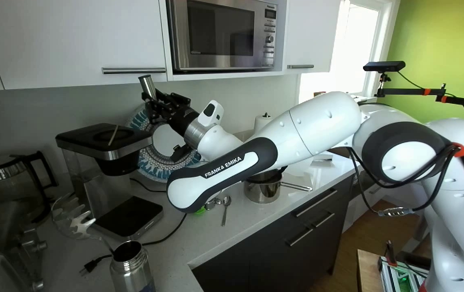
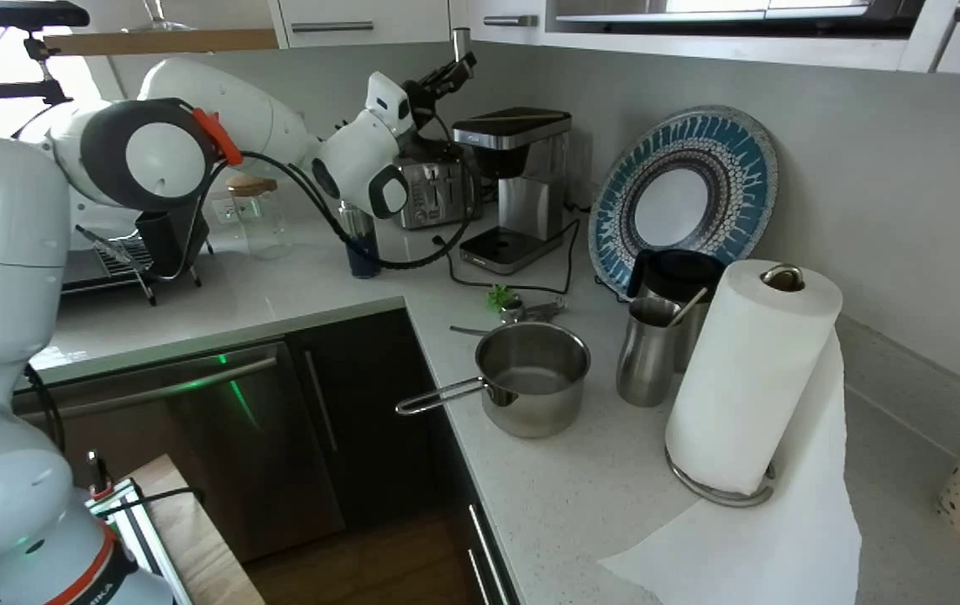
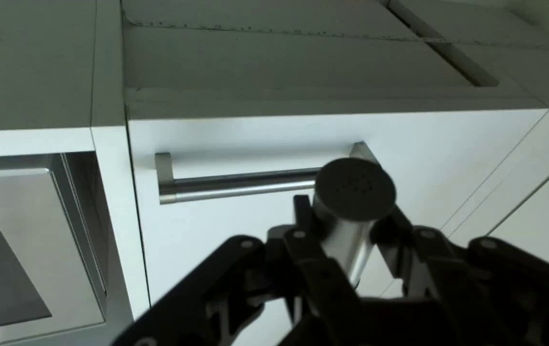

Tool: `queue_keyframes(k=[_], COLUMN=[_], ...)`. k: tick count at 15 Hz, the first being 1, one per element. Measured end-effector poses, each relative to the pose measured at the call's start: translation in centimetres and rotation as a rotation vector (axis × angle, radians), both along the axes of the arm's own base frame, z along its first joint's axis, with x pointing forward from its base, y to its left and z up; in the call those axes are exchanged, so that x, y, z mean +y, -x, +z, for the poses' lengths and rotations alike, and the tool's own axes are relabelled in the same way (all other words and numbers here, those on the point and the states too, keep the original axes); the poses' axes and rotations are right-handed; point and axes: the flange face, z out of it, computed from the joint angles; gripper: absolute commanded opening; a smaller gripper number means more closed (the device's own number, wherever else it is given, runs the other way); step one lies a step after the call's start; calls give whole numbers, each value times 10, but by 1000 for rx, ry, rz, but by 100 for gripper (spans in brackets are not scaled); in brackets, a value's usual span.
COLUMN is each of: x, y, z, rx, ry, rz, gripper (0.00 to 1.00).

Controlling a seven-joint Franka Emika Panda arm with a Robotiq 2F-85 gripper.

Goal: Pick up the silver object from the bottom of the coffee machine and put it on top of the coffee machine

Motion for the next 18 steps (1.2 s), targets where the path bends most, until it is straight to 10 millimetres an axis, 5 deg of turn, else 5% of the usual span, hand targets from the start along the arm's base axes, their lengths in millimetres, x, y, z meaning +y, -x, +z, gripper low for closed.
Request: queue_keyframes(k=[6, 7, 8, 9, 13, 18], x=[-26, -29, -30, -30, -30, -21], y=[-35, -40, -42, -43, -43, -49], z=[-41, -51, -57, -59, -58, -82], rx=[-2, 3, 10, 13, 16, 62], ry=[-114, -144, -147, -147, -144, -56], rz=[49, 59, 58, 57, 56, 30], gripper=[11, 36, 36, 11, 11, 11])
